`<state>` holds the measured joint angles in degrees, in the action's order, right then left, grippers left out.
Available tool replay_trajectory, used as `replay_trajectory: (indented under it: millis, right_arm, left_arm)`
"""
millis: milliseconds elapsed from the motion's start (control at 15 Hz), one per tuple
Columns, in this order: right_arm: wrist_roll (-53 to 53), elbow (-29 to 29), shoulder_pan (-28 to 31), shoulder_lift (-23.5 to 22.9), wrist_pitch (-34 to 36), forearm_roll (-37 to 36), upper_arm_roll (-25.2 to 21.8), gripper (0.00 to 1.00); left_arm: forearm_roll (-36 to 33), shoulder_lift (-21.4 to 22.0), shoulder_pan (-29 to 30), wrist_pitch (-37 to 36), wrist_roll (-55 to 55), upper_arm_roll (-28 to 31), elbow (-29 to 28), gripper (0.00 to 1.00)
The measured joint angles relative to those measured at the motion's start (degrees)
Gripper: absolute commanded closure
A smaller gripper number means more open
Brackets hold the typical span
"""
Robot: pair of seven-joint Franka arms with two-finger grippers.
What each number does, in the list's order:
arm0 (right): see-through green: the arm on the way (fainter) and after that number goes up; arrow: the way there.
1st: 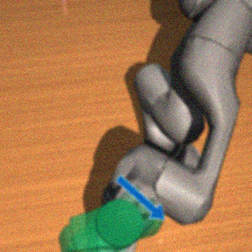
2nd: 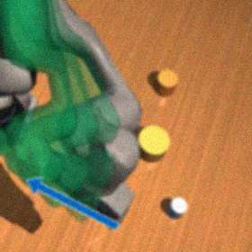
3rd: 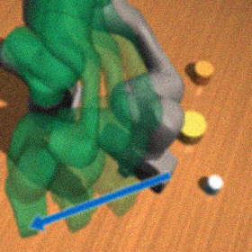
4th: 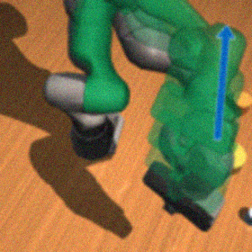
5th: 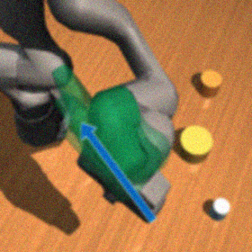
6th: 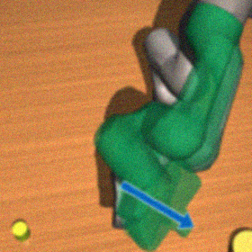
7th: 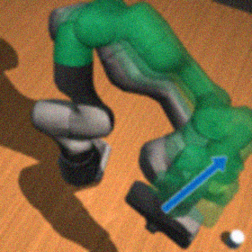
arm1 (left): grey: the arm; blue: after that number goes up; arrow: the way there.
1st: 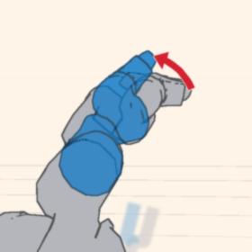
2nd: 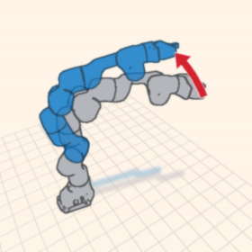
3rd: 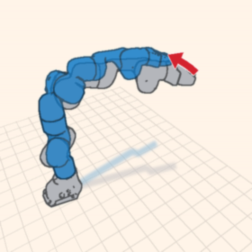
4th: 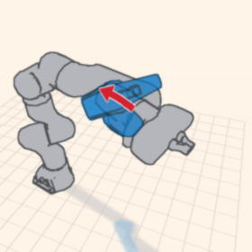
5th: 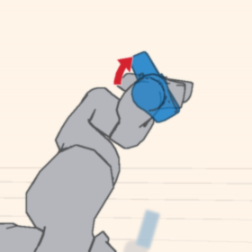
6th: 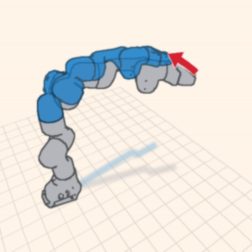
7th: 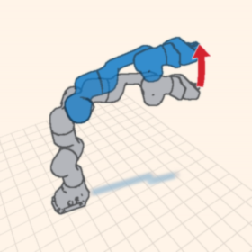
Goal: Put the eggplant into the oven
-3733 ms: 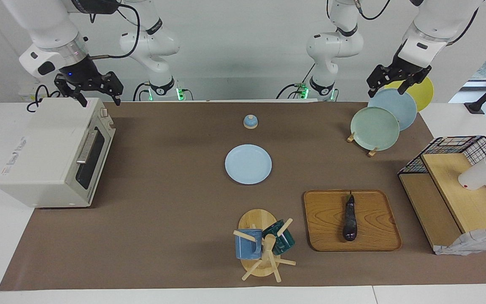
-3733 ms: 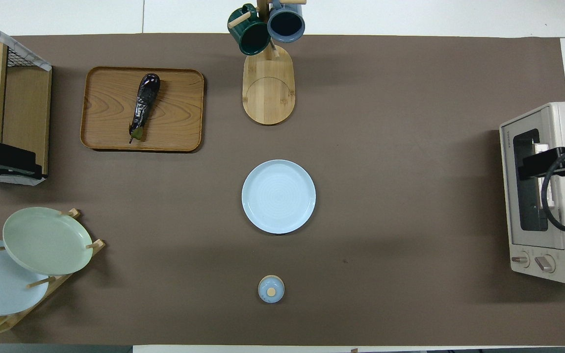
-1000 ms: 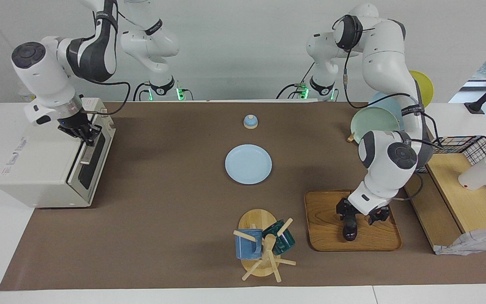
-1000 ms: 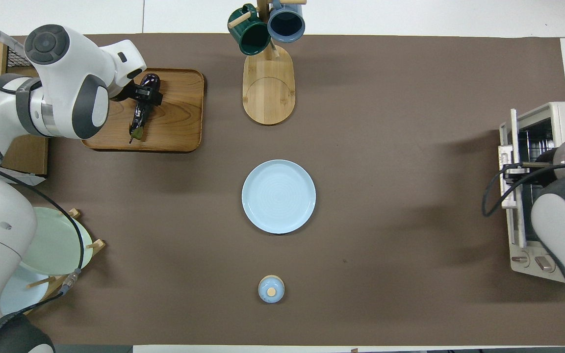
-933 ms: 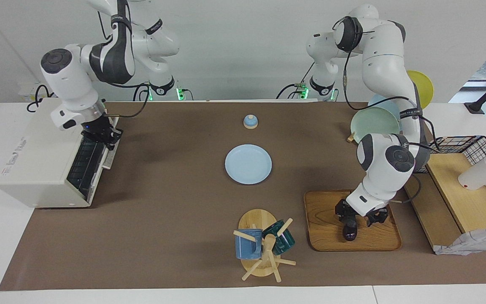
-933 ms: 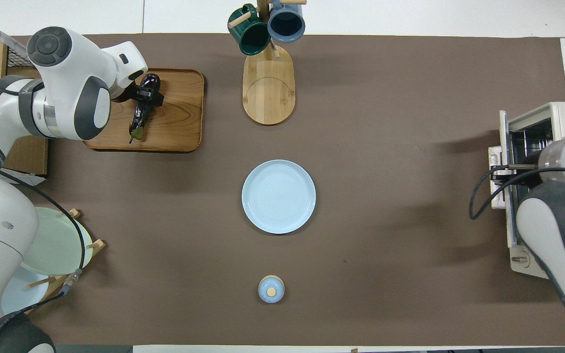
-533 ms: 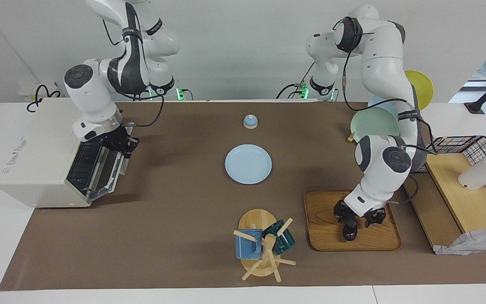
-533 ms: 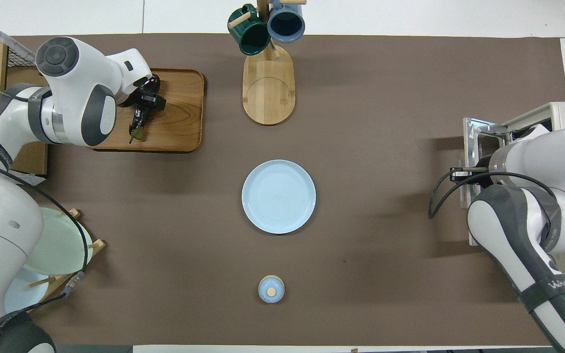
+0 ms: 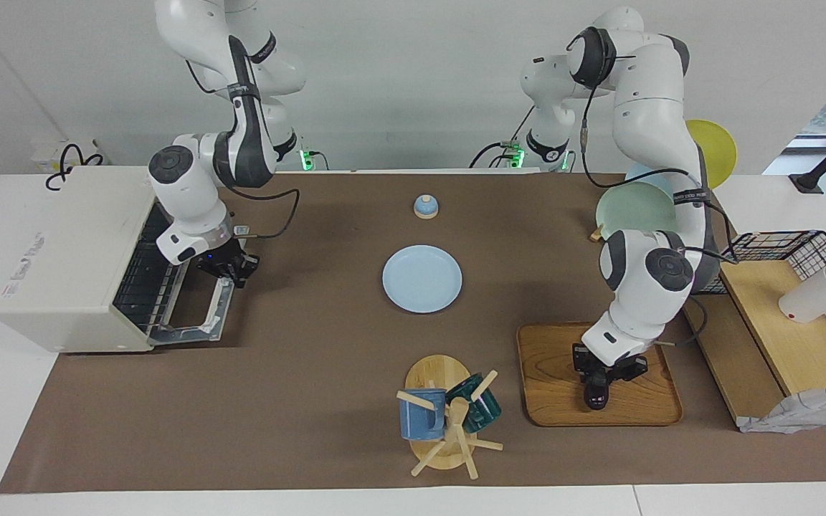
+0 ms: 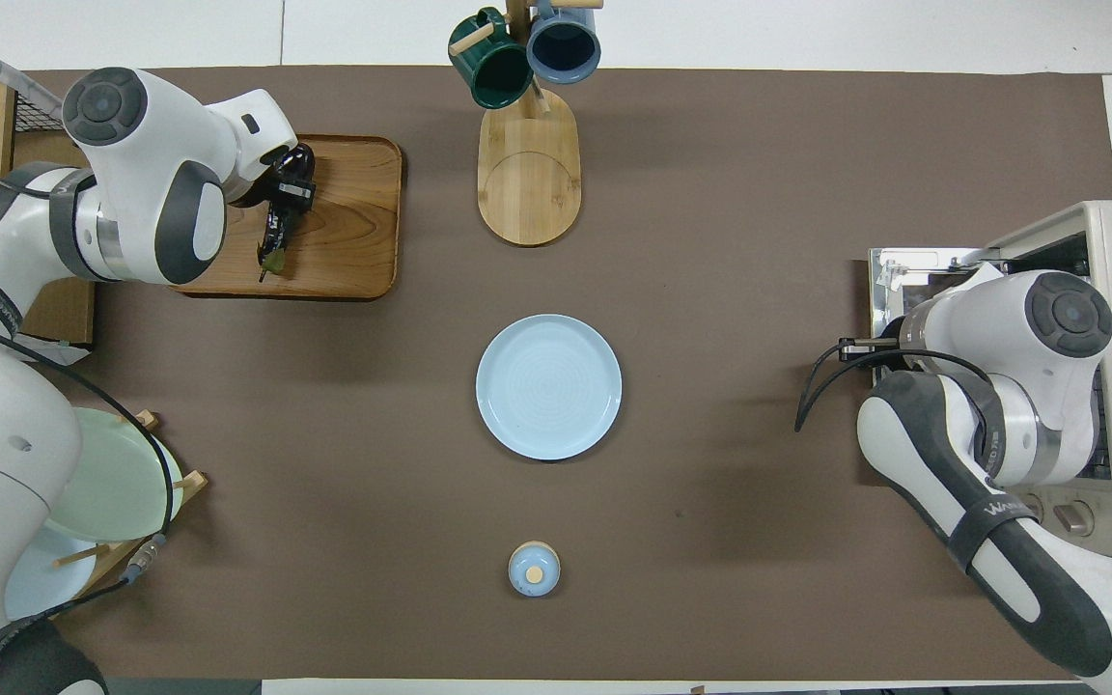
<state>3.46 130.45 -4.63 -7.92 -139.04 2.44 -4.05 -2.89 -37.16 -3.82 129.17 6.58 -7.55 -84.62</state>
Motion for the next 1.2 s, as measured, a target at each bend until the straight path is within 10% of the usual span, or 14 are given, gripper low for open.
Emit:
replay_trajectory:
  millis: [600,800,933,1200]
  right_arm:
    - [10.45,-2.98,-6.23,-0.32,4.38,3.13,-1.75,1.0]
    - [10.52,-4.75,-6.27,-0.32,6.38,3.13,-2.0,0.29]
    - [10.52,-4.78,-6.26,-0.37,6.39,3.13,-2.12,0.0]
    - [10.33,-4.79,-6.3,-0.46,6.65,3.13,-2.09,0.0]
  left_arm:
    - [1.26,14.0,-8.22,-18.58,-23.29,-0.88,0.14,1.0]
    - [1.34,17.46,-14.76,-19.73,-32.87,-0.99,-3.57,1.0]
    - [1.35,19.08,-19.16,-18.19,-37.84,-1.07,-7.85,1.0]
    - [1.37,22.7,-26.66,-5.22,-44.89,-1.12,-20.83,1.0]
